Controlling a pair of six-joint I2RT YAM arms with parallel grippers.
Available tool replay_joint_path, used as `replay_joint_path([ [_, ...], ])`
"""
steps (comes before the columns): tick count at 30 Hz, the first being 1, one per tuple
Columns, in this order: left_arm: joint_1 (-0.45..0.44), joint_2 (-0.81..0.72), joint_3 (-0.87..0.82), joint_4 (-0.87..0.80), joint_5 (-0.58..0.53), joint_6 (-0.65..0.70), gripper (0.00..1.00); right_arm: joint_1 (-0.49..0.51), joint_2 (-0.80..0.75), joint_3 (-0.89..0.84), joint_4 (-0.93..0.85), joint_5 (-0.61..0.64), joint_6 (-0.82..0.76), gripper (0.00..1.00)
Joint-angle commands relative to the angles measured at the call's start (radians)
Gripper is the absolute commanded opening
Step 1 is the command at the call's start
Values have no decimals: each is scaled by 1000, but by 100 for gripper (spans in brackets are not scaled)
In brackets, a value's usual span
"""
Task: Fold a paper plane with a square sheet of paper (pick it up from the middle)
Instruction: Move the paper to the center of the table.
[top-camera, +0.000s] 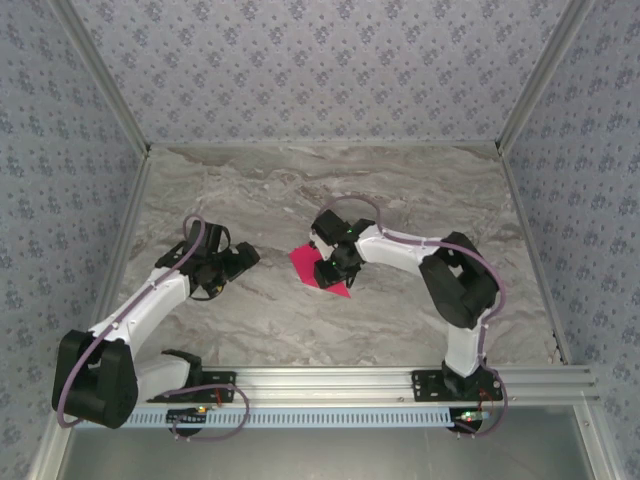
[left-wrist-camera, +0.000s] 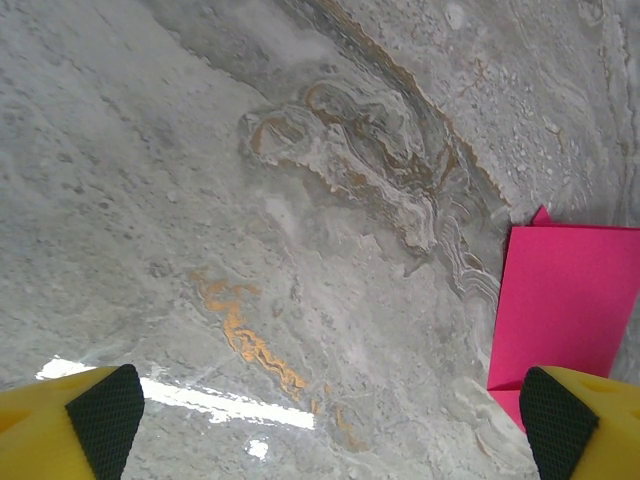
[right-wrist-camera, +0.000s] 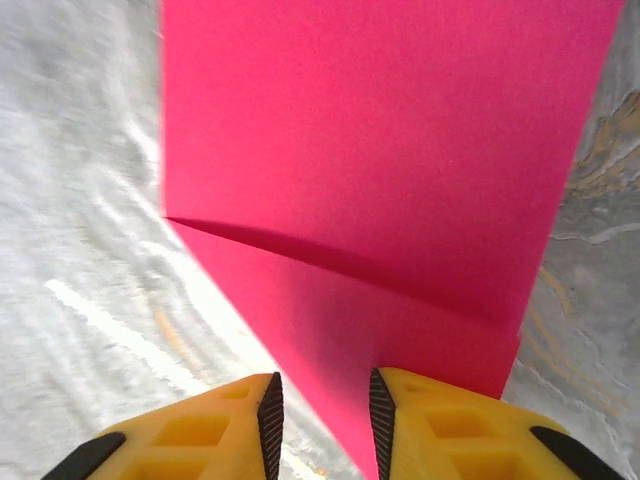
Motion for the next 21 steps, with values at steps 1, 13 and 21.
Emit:
replay_joint_path([
  [1, -13, -3, -18, 58, 47, -4, 99, -11, -110, -54, 118, -67, 150, 34],
  [13, -112, 52, -47, 197, 105, -60, 99, -51, -70, -118, 247, -76, 330, 30],
  [21, -149, 117, -46, 296, 165, -97, 99, -93, -49, -145, 258, -92, 321, 29],
])
